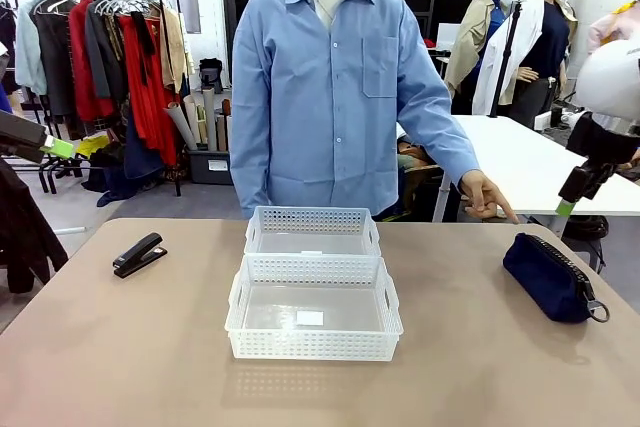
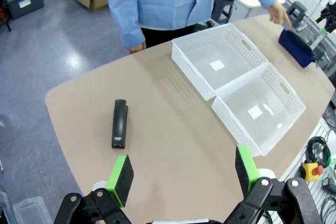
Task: Distribute items into two baskets.
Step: Pick up the Pencil pouch that the person points to.
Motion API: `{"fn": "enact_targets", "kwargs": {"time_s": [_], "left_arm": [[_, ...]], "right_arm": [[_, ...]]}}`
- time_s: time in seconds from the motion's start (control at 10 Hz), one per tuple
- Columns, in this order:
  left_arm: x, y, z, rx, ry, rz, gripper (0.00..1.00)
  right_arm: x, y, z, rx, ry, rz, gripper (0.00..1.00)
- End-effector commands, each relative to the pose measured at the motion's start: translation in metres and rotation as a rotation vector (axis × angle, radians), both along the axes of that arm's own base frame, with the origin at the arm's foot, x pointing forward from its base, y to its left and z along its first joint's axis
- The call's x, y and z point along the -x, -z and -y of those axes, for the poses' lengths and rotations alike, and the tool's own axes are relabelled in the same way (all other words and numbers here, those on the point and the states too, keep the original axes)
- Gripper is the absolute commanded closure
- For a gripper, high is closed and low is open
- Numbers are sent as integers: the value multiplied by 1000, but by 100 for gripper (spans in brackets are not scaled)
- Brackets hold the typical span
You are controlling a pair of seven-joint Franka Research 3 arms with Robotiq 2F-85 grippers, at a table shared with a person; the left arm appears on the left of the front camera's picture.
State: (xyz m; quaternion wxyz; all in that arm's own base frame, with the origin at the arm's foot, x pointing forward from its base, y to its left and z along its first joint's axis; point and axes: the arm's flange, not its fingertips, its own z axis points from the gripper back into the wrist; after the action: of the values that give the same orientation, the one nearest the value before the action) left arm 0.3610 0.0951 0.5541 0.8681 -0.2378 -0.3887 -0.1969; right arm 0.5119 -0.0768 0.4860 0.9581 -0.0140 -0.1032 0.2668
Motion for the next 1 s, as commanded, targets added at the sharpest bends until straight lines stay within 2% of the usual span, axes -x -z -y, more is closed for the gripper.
{"fn": "enact_targets", "kwargs": {"time_s": [0.0, 0.9], "left_arm": [[-2, 0, 0, 15, 9, 14, 0], [-2, 0, 0, 15, 9, 14, 0]], "right_arm": [[-10, 3, 1, -18, 90, -26, 0], [-25, 68, 12, -73, 97, -80, 0]]}}
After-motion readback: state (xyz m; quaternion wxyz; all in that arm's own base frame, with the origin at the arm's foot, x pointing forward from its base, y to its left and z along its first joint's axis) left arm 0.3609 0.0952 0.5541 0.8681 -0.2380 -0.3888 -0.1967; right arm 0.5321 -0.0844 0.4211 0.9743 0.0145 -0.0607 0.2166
